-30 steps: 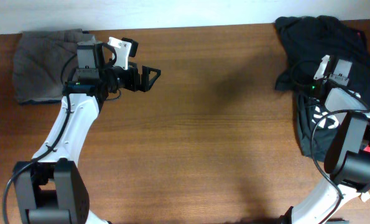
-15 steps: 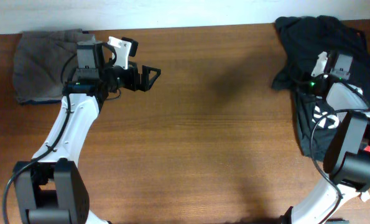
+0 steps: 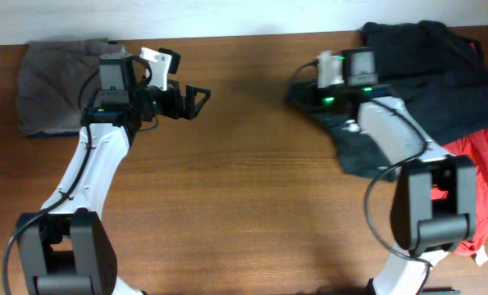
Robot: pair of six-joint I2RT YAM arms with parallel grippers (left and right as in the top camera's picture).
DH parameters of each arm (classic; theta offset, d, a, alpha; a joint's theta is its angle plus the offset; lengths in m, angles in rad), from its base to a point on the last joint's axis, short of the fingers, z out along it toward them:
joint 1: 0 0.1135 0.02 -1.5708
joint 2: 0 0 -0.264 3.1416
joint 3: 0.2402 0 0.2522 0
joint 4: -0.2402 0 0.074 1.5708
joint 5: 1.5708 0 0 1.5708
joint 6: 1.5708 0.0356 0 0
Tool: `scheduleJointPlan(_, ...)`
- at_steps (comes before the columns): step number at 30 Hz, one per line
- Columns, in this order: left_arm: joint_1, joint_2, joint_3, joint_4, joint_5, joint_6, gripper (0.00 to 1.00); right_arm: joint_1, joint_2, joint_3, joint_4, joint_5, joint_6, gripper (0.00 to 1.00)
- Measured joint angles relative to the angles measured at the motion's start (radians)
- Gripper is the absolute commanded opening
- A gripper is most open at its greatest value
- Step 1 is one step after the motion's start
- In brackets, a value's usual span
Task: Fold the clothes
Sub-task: 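Drag the black T-shirt with the right gripper to the table center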
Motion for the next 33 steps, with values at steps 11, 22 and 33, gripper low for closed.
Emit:
scheduleJointPlan(11,0.159,0.000,0.000,-0.058,0.001,-0.003,0.99,0.327,0.000,0.082,0.107,0.028,0.091,0.04)
scheduleJointPlan(22,0.274,0.000,0.000,-0.092,0.001,-0.003,0.99,0.496,0.000,0.101,0.152,0.068,0.156,0.04)
scheduleJointPlan(33,0.301,0.000,0.000,-0.093,0.019,-0.004,0.92,0.427,-0.016,0.323,-0.201,0.076,0.136,0.86)
